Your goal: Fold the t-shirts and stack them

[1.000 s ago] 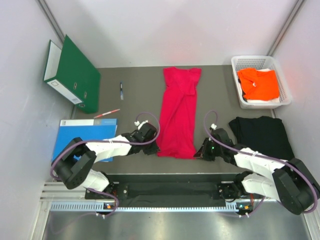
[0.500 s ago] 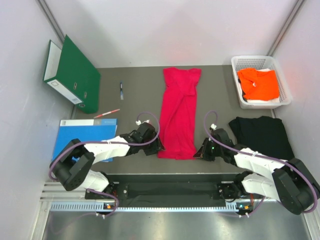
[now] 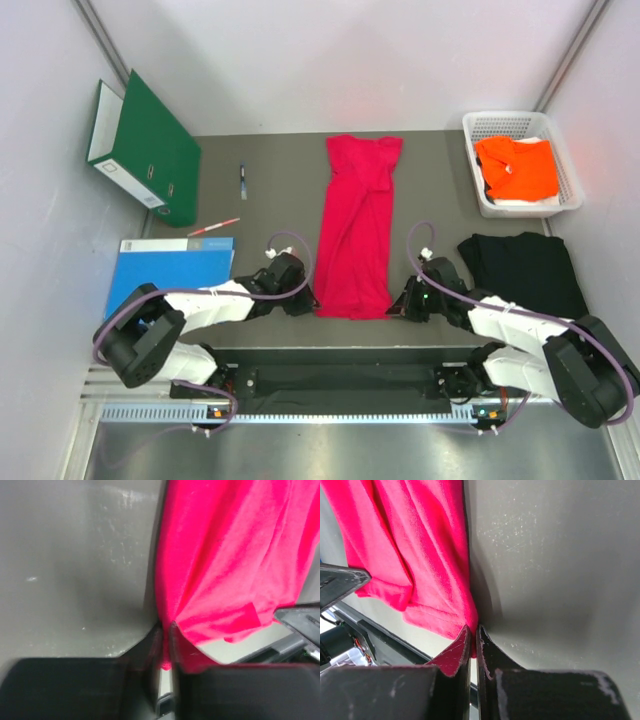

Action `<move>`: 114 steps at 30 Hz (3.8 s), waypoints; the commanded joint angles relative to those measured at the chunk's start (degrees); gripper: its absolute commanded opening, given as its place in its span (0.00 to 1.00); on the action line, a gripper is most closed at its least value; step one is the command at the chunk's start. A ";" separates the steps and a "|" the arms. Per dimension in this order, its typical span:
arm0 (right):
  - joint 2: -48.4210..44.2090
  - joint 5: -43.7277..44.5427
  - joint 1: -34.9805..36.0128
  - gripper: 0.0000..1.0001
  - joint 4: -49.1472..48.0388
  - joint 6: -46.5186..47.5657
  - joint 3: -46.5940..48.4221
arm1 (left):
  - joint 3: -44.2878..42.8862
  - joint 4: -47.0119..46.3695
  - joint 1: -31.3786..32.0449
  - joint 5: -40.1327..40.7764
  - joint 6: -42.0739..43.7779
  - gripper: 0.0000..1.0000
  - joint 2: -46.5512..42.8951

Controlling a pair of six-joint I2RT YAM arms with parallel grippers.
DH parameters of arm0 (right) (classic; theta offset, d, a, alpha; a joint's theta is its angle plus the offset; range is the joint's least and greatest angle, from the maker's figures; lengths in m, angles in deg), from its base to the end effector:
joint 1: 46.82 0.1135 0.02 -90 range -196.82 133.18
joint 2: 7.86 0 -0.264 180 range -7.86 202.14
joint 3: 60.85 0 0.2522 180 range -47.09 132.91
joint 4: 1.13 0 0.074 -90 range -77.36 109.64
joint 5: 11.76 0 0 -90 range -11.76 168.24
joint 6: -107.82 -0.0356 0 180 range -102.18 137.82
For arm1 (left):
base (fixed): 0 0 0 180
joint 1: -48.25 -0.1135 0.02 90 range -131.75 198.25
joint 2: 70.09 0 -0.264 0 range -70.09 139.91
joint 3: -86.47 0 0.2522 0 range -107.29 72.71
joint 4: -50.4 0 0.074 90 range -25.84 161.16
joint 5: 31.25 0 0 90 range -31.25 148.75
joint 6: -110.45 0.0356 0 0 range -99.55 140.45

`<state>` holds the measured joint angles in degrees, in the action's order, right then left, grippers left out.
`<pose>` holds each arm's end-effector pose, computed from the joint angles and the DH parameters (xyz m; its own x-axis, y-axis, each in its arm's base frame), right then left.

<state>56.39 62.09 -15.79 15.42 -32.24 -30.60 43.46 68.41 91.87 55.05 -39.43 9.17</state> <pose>0.1518 0.1029 0.1267 -0.9205 0.3057 -0.2432 0.0922 0.7751 0.6251 0.1708 -0.1660 0.1348 -0.9139 -0.3214 -0.2478 -0.1491 0.8338 -0.5315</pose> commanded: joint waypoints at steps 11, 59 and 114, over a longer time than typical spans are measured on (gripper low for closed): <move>-6.93 0.41 0.88 0.00 8.72 4.53 -3.13 | 7.11 23.24 2.26 1.06 1.78 0.00 -4.45; 25.74 17.11 -5.01 0.03 4.25 29.06 43.71 | -66.36 36.36 -9.86 13.03 28.85 0.00 35.69; 23.56 2.60 -5.36 0.70 -15.71 0.14 15.33 | -21.64 6.30 -15.05 3.97 14.26 0.84 15.22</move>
<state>81.87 63.56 -22.53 -8.82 -31.69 -14.80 18.76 73.41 76.46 58.56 -24.48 26.44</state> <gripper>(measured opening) 0.705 0.857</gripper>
